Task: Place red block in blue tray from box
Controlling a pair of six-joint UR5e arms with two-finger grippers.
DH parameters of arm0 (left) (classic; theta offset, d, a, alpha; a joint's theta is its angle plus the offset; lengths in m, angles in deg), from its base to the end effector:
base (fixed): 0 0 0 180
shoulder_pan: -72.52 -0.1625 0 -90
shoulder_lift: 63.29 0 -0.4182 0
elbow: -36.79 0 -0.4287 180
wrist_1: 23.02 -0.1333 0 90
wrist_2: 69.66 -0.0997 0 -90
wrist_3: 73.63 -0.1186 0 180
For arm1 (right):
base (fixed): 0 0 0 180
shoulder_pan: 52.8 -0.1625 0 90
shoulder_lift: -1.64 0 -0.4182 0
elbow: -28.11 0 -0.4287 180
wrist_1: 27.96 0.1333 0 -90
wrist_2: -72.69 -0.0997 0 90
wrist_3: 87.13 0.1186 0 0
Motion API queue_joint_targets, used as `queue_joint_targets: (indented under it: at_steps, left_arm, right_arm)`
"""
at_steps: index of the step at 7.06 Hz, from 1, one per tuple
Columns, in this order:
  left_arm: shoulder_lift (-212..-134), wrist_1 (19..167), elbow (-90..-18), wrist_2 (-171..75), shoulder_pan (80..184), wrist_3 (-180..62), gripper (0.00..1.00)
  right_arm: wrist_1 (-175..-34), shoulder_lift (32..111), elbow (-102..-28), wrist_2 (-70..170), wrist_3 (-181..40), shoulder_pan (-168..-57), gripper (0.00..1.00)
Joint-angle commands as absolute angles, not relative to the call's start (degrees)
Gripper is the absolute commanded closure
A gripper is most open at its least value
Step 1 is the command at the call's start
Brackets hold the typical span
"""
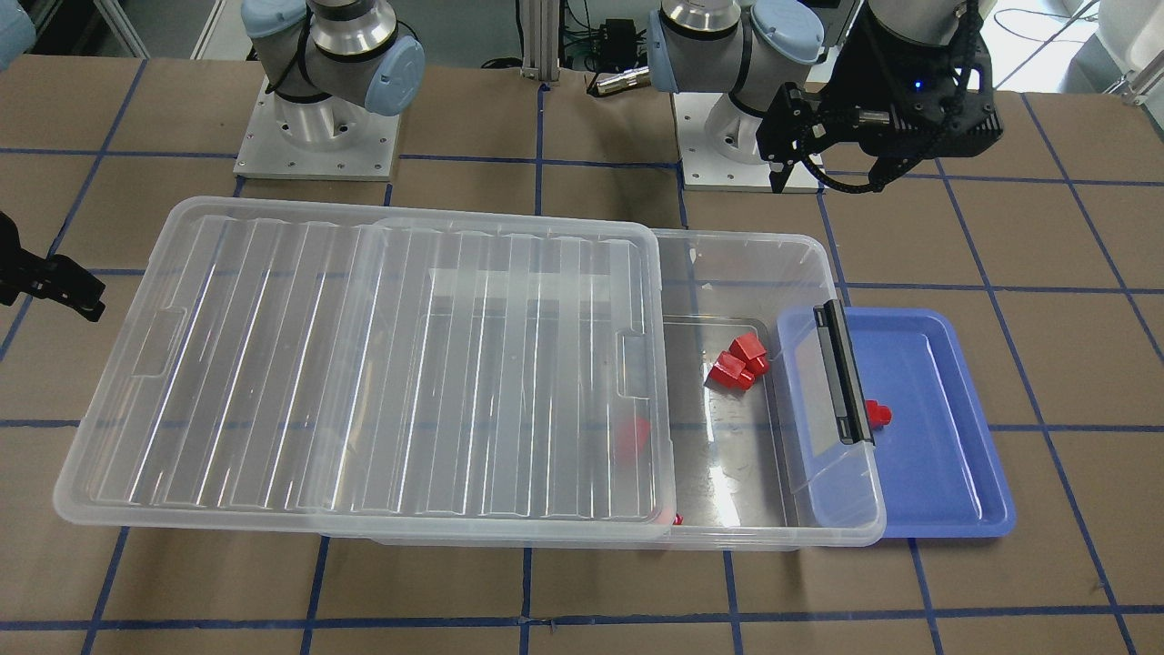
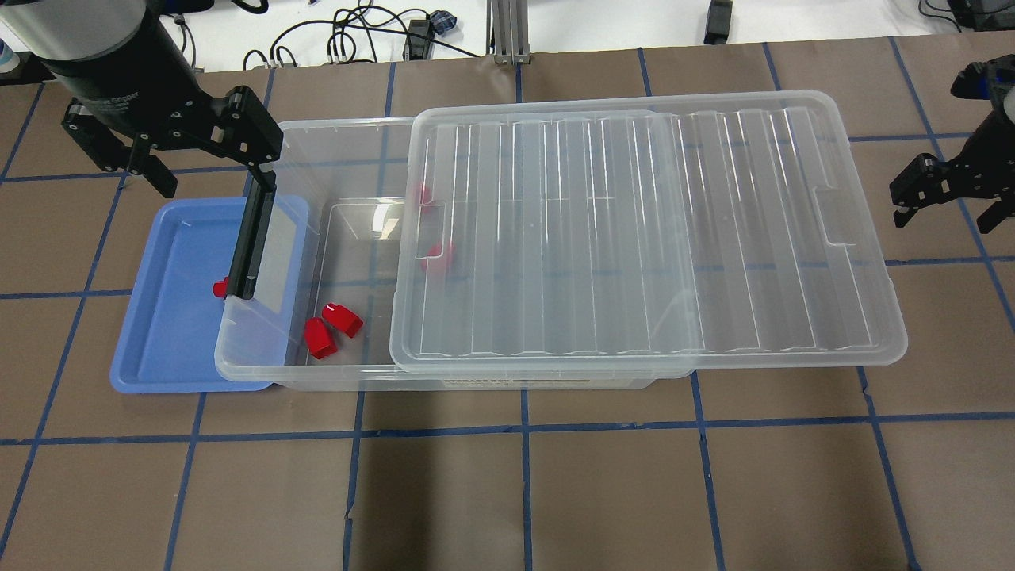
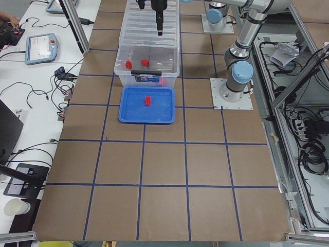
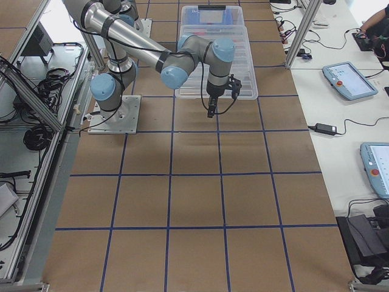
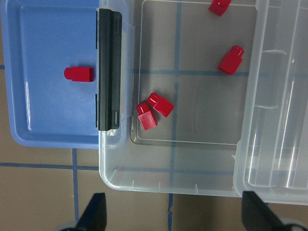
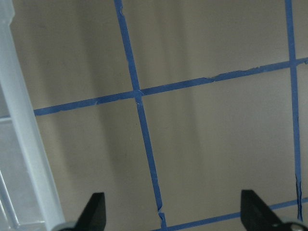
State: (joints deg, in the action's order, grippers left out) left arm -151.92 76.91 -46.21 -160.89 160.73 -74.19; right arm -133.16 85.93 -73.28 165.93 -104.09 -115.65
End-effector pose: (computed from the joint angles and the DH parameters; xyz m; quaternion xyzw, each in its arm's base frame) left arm -0.1147 -0.5144 0.5217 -0.0106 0.9998 0.0138 0.0105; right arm -0.1370 -0.5446 0.3309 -0.0883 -0.9956 -0.0260 0.0200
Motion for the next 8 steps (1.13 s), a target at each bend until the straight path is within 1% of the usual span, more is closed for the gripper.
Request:
queue_joint_targets:
  at_steps: [1,6,8]
  left_arm:
    - [-152.58,73.6,-46.01,-160.71,160.68,-74.51,0.0]
    - [-153.02,72.34,-46.27,-160.72,161.11,-74.69,0.0]
    - [-152.85,72.25,-46.44,-160.8,161.12,-74.69,0.0]
  right_arm:
    - [-133.69,85.4,-73.67,163.83,-104.18,-116.86,0.01]
    - [-133.69,85.32,-75.16,166.29,-104.18,-118.8,0.01]
    - [-136.3,84.79,-75.25,165.76,-103.57,-122.13,0.0]
